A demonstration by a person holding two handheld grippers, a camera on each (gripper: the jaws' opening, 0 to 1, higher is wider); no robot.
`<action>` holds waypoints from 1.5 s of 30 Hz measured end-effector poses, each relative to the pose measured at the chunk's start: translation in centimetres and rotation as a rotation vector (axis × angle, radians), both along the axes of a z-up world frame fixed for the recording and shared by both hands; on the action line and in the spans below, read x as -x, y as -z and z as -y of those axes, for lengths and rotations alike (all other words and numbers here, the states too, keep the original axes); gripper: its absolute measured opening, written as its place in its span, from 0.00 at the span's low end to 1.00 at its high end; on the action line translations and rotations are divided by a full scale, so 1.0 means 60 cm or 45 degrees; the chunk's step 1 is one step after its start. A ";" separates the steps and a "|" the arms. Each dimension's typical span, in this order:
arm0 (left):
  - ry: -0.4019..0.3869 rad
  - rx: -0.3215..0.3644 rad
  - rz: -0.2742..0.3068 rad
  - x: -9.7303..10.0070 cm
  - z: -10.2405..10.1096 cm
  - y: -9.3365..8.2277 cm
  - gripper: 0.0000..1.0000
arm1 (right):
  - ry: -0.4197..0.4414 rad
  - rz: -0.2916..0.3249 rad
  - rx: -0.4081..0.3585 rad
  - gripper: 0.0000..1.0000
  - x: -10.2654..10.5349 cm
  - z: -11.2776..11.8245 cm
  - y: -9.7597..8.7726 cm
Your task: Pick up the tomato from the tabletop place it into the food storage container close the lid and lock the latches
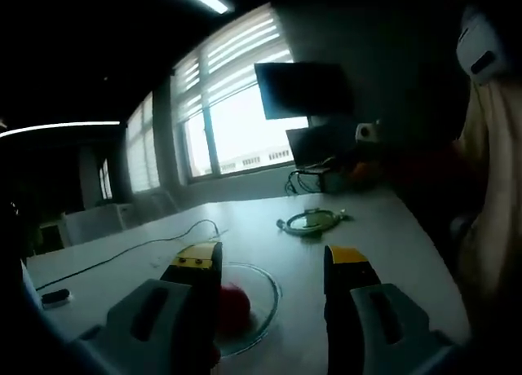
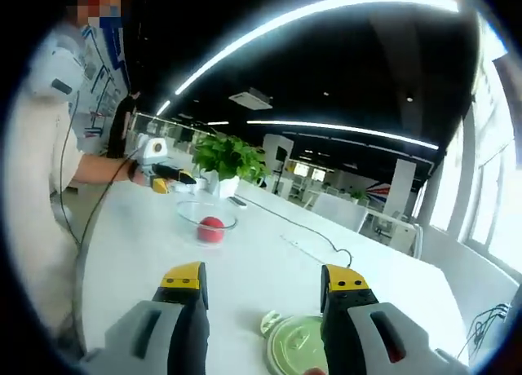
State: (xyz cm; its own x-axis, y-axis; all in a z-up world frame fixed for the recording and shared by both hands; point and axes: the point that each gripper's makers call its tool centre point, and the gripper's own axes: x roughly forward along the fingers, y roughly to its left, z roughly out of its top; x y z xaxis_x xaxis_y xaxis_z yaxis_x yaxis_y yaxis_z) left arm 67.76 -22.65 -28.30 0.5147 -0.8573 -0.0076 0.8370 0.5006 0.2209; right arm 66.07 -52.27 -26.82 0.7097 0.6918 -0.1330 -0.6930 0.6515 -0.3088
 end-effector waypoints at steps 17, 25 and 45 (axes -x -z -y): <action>-0.010 -0.016 -0.015 -0.002 0.003 0.003 0.41 | 0.201 -0.091 0.169 0.49 0.004 0.161 0.078; -0.020 -0.004 -0.014 -0.005 0.004 0.001 0.41 | 0.191 -0.138 0.427 0.43 0.004 0.158 0.126; -0.046 0.007 -0.033 -0.005 -0.007 0.009 0.41 | 0.119 -0.038 1.038 0.36 -0.017 0.119 0.182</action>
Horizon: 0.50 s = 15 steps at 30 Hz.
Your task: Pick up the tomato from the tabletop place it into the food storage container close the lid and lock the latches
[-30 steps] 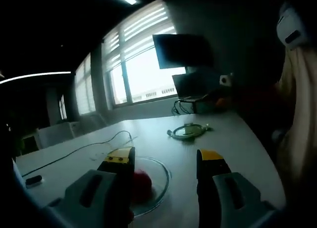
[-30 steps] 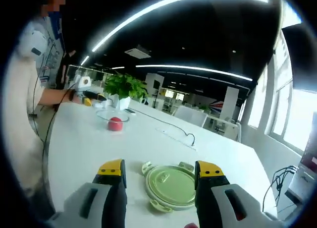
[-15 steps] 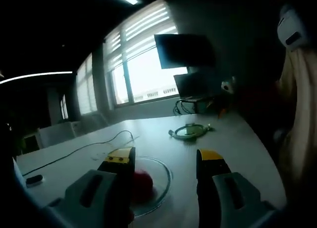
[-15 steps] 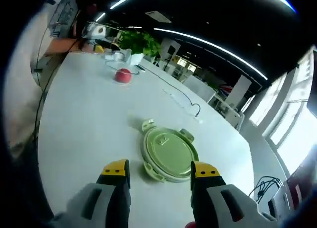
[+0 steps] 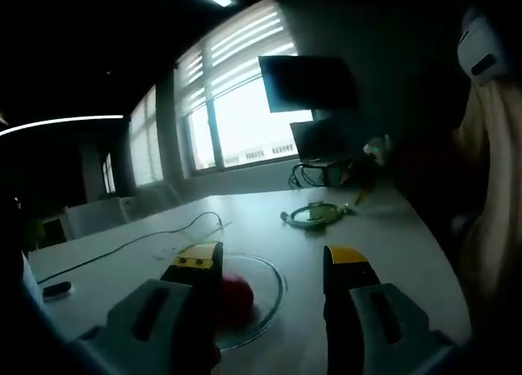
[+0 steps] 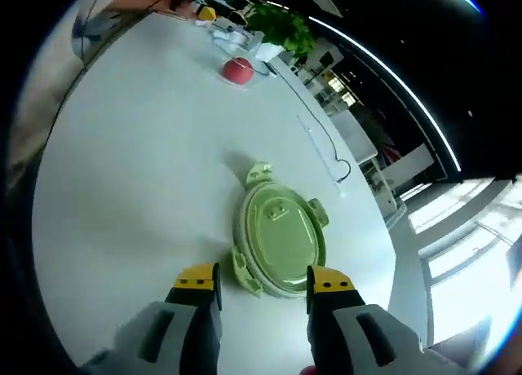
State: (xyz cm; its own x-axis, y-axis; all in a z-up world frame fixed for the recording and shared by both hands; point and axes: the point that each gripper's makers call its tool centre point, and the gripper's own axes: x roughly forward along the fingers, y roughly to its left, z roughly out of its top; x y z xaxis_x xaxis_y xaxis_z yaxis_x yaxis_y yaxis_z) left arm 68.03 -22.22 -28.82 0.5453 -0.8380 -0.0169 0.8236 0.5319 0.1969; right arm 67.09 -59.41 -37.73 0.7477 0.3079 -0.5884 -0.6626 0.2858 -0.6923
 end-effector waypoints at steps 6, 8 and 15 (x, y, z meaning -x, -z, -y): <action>-0.006 0.004 -0.002 -0.002 -0.004 0.000 0.41 | -0.020 0.030 0.097 0.30 -0.008 -0.002 0.004; -0.009 0.003 -0.001 -0.002 -0.006 0.001 0.41 | -0.021 0.017 0.096 0.28 -0.009 -0.005 0.006; -0.016 0.020 -0.002 -0.001 -0.010 0.001 0.41 | -0.027 0.009 0.167 0.26 -0.015 -0.001 0.014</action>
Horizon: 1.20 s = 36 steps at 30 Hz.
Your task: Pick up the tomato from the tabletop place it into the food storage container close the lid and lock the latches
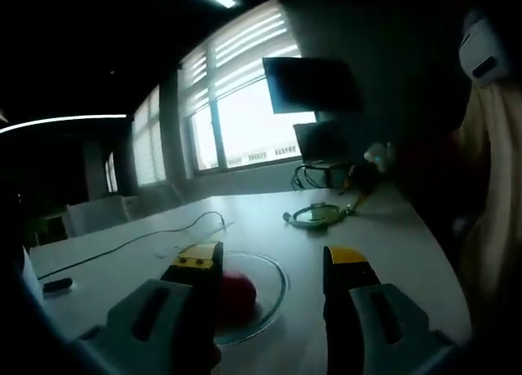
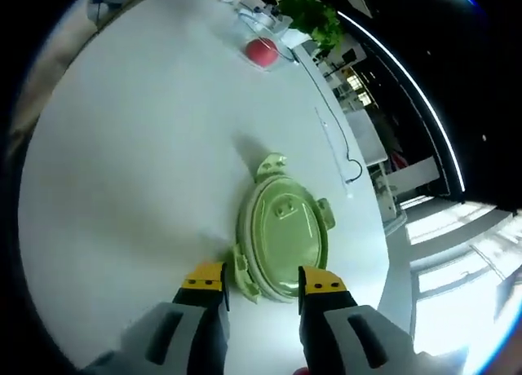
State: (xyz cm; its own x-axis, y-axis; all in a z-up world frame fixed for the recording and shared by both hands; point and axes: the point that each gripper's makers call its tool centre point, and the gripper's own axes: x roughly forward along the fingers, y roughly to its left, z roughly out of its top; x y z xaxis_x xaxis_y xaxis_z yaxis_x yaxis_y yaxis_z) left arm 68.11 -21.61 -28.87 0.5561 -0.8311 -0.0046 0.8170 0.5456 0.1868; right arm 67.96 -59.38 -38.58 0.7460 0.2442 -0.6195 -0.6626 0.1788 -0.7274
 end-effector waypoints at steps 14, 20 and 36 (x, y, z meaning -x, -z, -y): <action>-0.016 0.026 -0.007 -0.001 -0.010 0.001 0.40 | -0.057 -0.031 0.072 0.16 -0.002 -0.013 0.017; -0.021 0.032 -0.012 -0.010 -0.018 0.007 0.40 | -0.071 -0.056 0.093 0.13 -0.003 -0.014 0.026; -0.034 0.037 -0.012 -0.015 -0.026 0.009 0.40 | -0.077 -0.105 0.118 0.02 0.001 -0.015 0.043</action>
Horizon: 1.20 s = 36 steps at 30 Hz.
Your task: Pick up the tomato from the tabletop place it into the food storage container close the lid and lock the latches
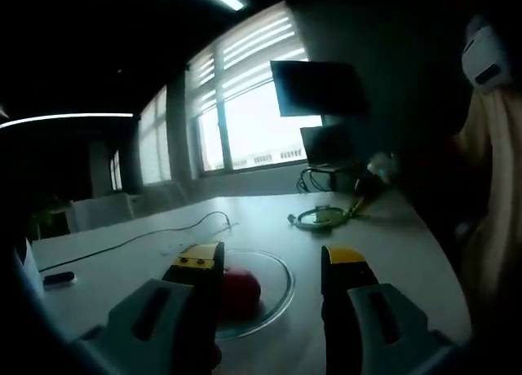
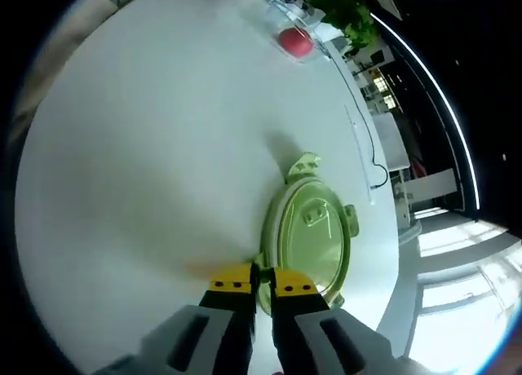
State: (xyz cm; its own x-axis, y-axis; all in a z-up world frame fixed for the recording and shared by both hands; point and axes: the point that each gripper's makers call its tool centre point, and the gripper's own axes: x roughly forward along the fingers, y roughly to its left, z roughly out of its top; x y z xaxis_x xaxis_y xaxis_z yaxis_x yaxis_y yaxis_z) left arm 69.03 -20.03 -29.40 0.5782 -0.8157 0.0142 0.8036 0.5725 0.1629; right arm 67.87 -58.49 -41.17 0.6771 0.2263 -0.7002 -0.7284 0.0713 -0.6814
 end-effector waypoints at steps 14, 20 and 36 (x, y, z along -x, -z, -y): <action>-0.007 0.014 -0.004 -0.004 -0.008 0.004 0.40 | -0.045 0.043 0.081 0.00 0.002 -0.002 0.000; -0.010 0.021 -0.005 -0.003 -0.008 0.004 0.40 | -0.041 0.065 0.098 0.00 0.001 -0.003 0.000; -0.018 0.027 -0.008 -0.003 -0.010 0.003 0.40 | -0.006 0.297 0.031 0.00 -0.030 -0.015 -0.082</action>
